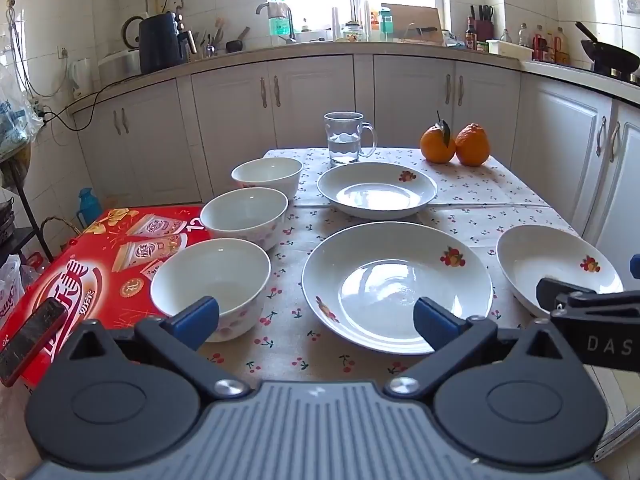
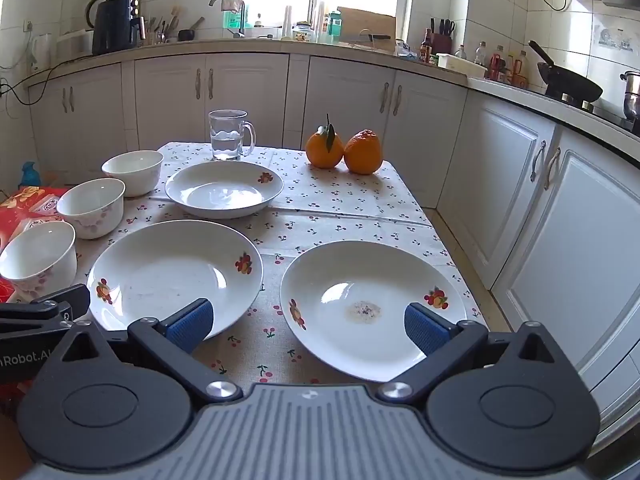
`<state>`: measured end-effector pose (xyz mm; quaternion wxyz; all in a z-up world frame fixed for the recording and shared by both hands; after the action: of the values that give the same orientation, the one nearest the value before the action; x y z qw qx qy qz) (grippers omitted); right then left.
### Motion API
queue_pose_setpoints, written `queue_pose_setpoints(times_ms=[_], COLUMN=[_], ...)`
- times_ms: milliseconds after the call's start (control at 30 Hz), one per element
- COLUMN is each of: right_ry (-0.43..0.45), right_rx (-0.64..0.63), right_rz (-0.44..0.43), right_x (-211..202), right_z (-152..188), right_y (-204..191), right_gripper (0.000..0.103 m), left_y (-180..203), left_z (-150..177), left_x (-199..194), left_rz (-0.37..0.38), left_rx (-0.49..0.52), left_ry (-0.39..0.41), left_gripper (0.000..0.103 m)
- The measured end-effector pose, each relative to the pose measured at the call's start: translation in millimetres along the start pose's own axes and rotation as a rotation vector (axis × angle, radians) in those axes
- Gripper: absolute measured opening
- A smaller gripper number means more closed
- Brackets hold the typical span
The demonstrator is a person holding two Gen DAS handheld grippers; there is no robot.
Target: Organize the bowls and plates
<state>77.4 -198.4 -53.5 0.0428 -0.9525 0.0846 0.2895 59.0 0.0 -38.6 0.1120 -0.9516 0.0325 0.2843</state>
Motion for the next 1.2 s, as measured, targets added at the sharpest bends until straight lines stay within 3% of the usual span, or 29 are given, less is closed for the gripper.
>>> queue_pose_setpoints(times_ms=[1200], right_ry=[-0.002], right_rx=[-0.013], right_rz=[-0.012], right_x=[-1.1], right_z=[-0.2], right_y=[-4.9], right_gripper=[0.103], left_y=[-3.7], left_z=[1.7], left_x=[1.9], left_rz=[-0.008], left_rx=[-0.017], left_ry=[-0.019], left_gripper=[0.102])
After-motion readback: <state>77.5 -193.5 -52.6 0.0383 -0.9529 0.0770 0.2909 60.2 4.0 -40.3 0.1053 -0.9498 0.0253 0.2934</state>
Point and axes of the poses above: each gripper's, at about its wrist camera, not at the fingertips, and x roughly the way its jaws point, y to its right, z to its underside, the point moved 7 cm from there along x, roughly the way its jaws point, and after that the axes turned 8 degrees about x, right-handed, at the moved point
